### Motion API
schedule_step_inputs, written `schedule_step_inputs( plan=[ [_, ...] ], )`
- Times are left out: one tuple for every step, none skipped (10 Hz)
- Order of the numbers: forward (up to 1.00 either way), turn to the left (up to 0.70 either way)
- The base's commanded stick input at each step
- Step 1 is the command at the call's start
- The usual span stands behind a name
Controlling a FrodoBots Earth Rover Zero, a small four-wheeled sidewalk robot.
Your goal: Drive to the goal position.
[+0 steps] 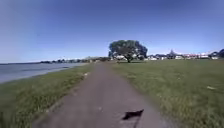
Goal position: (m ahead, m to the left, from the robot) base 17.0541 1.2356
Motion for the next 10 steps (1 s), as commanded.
schedule_step_inputs(
  plan=[
    [0.7,0.27],
    [0.7,0.27],
    [0.7,0.0],
    [0.7,0.0],
    [0.7,0.0],
    [0.7,0.0],
    [0.7,0.0],
    [0.7,0.0],
    [0.7,0.0],
    [0.7,0.0]
  ],
)
